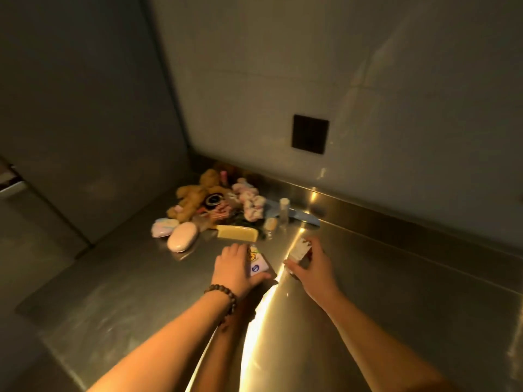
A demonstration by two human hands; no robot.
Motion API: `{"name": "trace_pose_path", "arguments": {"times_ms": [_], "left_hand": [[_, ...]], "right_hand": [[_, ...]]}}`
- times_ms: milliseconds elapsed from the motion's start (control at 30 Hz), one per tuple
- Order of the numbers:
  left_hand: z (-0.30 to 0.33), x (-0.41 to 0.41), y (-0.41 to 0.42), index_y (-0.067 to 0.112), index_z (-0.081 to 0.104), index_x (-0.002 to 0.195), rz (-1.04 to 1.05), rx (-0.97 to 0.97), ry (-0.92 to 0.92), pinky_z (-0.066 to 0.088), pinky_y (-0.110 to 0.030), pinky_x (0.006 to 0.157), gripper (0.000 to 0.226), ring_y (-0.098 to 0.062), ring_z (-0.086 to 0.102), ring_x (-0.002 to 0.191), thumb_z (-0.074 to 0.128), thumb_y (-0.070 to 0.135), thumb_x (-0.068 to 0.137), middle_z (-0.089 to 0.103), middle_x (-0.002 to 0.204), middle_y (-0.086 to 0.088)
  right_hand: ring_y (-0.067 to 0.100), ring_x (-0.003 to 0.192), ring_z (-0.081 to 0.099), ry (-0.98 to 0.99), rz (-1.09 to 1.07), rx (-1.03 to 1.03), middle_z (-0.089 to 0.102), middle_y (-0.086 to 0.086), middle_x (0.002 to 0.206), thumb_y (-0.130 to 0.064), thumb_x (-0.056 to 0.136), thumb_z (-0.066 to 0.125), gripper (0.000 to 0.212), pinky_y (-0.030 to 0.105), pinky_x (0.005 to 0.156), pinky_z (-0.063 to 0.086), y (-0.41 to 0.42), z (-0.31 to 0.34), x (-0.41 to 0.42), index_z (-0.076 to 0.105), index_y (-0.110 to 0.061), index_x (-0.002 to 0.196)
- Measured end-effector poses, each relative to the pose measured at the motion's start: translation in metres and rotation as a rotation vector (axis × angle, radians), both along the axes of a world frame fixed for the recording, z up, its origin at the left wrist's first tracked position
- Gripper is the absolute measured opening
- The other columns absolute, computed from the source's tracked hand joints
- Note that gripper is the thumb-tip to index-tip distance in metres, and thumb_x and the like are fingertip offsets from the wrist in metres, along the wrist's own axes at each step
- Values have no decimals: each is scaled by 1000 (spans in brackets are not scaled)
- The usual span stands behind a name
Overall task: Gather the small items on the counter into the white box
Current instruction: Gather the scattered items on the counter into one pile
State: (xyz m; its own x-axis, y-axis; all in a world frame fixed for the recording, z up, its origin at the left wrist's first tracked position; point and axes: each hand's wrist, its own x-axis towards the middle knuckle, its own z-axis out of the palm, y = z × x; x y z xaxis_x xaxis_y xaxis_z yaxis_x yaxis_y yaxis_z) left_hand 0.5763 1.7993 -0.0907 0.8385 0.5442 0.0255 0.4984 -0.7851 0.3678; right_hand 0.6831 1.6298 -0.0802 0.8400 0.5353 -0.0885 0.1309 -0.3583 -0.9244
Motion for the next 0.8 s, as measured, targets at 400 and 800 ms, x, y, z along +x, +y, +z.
{"name": "trace_pose_path", "arguments": {"times_ms": [400, 800], "left_hand": [[-16, -50, 138, 23, 42, 131, -121, 26, 71, 29, -35, 106, 88, -20, 42, 122, 72, 65, 60, 49, 133, -1], [-23, -16, 174, 24, 20, 148, -341, 49, 102, -8, -38, 113, 68, -16, -5, 144, 54, 32, 90, 10, 158, 1]], "right_hand": [[20, 125, 49, -103, 234, -201, 48, -2, 136, -28, 76, 78, 69, 44, 97, 52, 156, -25, -43, 41, -33, 134], [16, 121, 55, -98, 142, -219, 62, -9, 122, -25, 73, 81, 70, 45, 96, 52, 207, -27, -42, 41, -44, 127]]}}
